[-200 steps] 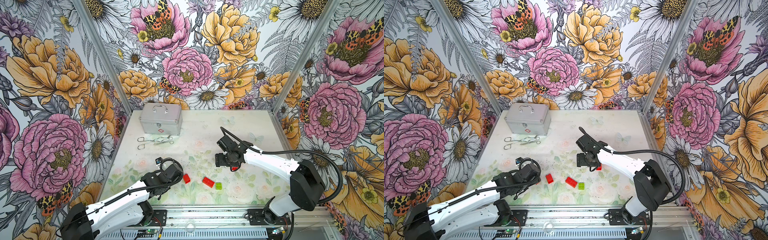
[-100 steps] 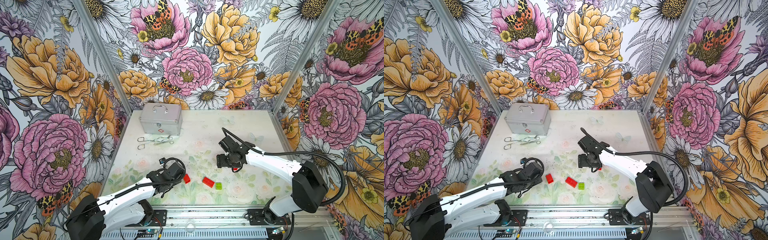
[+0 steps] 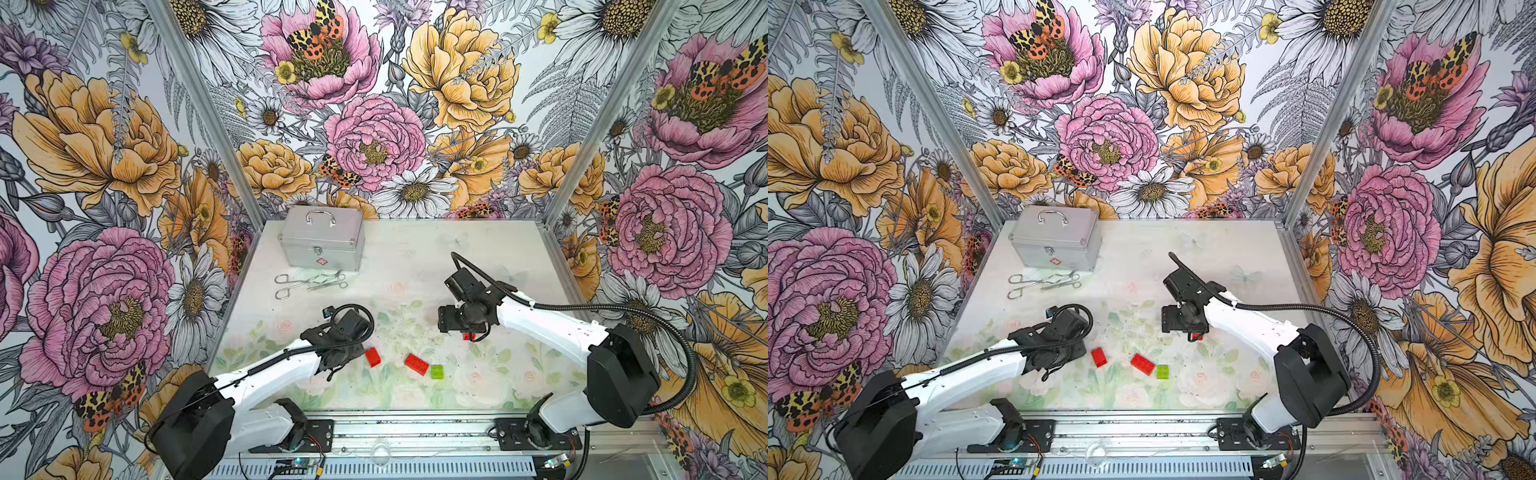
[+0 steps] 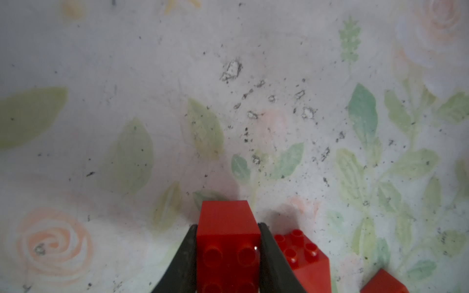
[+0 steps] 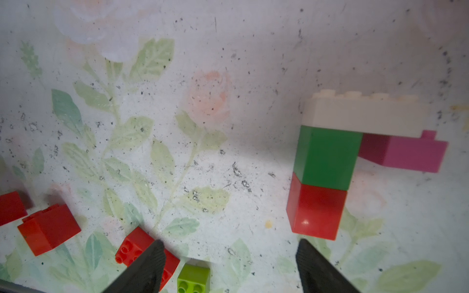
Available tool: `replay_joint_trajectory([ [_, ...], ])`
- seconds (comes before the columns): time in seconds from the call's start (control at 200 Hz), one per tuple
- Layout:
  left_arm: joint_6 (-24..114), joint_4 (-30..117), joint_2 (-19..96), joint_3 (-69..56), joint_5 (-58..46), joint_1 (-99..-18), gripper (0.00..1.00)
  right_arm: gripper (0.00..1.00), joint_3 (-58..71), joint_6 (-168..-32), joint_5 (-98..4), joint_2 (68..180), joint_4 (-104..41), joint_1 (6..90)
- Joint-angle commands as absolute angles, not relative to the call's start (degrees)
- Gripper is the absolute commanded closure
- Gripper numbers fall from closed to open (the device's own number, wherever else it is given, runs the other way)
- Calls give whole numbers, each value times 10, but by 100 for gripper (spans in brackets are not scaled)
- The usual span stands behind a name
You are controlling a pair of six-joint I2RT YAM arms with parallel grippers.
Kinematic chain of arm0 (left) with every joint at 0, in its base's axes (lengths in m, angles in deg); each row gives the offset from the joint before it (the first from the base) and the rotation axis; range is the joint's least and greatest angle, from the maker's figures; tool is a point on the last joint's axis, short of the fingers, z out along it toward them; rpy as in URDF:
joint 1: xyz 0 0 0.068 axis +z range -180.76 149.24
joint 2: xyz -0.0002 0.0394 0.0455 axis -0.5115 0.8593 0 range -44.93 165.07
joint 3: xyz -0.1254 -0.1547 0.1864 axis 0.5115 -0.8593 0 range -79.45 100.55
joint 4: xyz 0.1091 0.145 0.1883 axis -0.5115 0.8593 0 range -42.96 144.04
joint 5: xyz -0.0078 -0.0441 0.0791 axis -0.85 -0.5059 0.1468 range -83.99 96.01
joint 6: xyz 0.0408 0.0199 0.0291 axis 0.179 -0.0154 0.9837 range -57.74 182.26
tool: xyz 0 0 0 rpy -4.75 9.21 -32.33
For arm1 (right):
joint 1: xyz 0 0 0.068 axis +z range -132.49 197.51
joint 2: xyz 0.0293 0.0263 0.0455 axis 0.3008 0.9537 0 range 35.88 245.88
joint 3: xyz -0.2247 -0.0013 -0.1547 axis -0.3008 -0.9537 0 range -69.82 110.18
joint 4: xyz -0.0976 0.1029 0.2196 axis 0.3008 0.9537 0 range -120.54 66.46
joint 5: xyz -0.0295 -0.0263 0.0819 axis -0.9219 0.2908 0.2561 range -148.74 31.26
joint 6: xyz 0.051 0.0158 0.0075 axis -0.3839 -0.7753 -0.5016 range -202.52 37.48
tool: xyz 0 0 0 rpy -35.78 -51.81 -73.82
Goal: Assemble the letter r with lego
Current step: Place the lego brick at the center of the board.
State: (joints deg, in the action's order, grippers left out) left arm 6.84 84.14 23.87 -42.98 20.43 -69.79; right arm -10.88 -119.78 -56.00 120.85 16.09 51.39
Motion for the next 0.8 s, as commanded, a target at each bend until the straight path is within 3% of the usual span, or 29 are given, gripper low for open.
replay_joint_trajectory([
  [0.0, 133, 834, 283, -357, 187, -673, 77, 17, -120, -1182, -550, 1184, 158, 496],
  [0.285, 194, 834, 503, -162, 125, -671, 79, 17, -155, -1178, -541, 1160, 157, 457],
  [0.61, 207, 837, 642, -51, 111, -683, 79, 17, -196, -1176, -522, 1122, 158, 424],
  [0.79, 209, 837, 657, -40, 114, -688, 67, 17, -200, -1173, -515, 1114, 160, 414],
])
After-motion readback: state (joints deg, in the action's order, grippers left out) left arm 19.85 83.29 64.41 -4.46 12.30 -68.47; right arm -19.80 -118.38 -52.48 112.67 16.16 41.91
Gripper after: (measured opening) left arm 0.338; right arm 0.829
